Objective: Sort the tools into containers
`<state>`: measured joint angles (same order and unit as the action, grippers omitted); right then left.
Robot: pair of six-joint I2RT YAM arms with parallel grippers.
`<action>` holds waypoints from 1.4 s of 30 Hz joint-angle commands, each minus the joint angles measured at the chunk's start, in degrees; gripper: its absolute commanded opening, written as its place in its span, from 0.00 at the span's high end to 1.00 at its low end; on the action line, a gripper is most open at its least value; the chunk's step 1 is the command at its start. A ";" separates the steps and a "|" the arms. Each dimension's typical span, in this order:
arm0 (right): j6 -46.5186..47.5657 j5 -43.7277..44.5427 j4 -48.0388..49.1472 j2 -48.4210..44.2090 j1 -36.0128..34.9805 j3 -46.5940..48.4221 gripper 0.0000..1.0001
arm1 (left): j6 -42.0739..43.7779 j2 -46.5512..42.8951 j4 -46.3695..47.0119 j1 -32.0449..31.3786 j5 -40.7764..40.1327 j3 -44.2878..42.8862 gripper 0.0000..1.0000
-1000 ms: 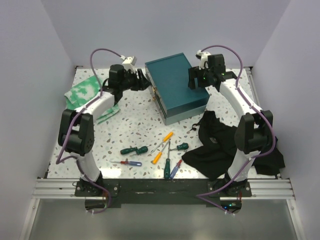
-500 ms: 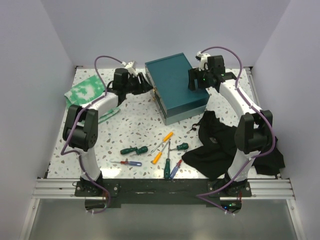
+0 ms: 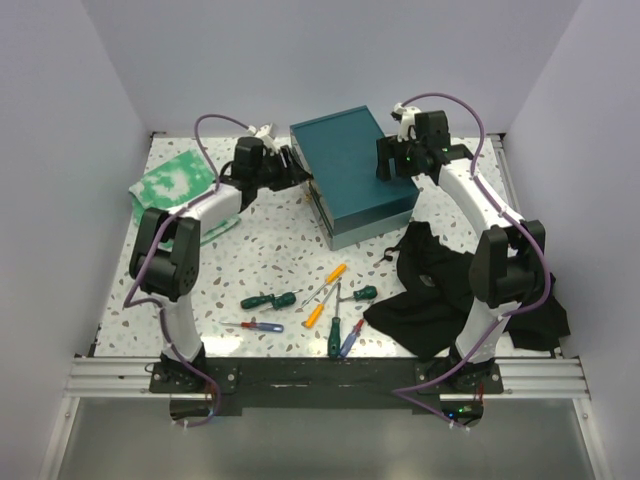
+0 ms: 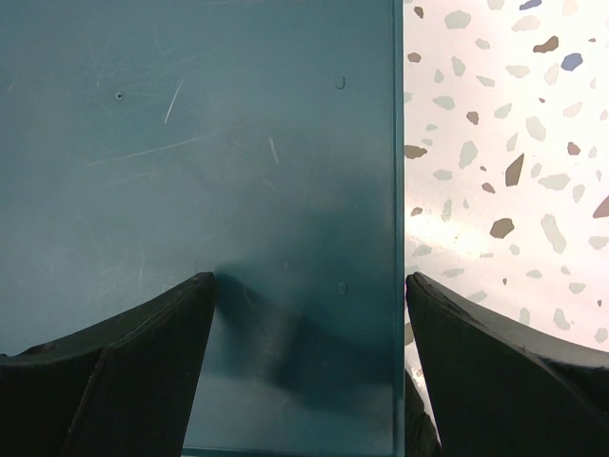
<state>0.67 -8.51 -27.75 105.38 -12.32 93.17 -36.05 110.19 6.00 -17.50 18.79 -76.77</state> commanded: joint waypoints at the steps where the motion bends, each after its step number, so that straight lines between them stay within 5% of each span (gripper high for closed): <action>1: -0.23 0.16 1.38 -1.14 -0.25 0.70 0.15 | 1.95 -0.50 -13.01 -0.44 -9.89 -1.01 0.47; 13: 0.48 0.60 1.29 -1.58 -0.16 -0.26 0.15 | 7.93 -16.23 -11.28 10.38 -10.61 19.63 0.48; 22: 0.39 0.34 1.12 -1.76 -0.25 -0.44 0.15 | 14.59 -22.38 -3.89 10.73 -2.71 18.51 0.41; 26: 0.83 0.52 1.21 -2.55 -0.16 -0.97 0.15 | 27.74 -32.20 -2.84 11.25 1.94 21.04 0.36; 27: 0.91 0.52 1.20 -2.64 -0.25 -1.05 0.15 | 31.27 -33.54 -4.58 11.34 9.35 22.01 0.34; 31: 1.00 0.52 1.29 -2.64 -0.16 -1.06 0.15 | 58.77 -37.06 -24.47 11.52 22.06 23.24 0.36; 35: 0.92 0.25 1.47 -2.46 -0.16 -0.97 0.15 | 88.00 -37.16 -42.10 11.43 24.37 25.52 0.38; 38: 0.83 0.25 1.47 -2.38 -0.16 -0.97 0.15 | 93.86 -37.24 -44.58 10.82 22.00 30.00 0.37; 42: 0.83 0.16 1.29 -2.64 -0.16 -0.88 0.15 | 89.75 -37.51 -40.10 9.68 18.91 34.58 0.38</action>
<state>0.86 -8.56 -27.00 105.25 -12.34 92.60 46.28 73.23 -31.68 -6.90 37.43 -44.86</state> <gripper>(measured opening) 0.851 0.622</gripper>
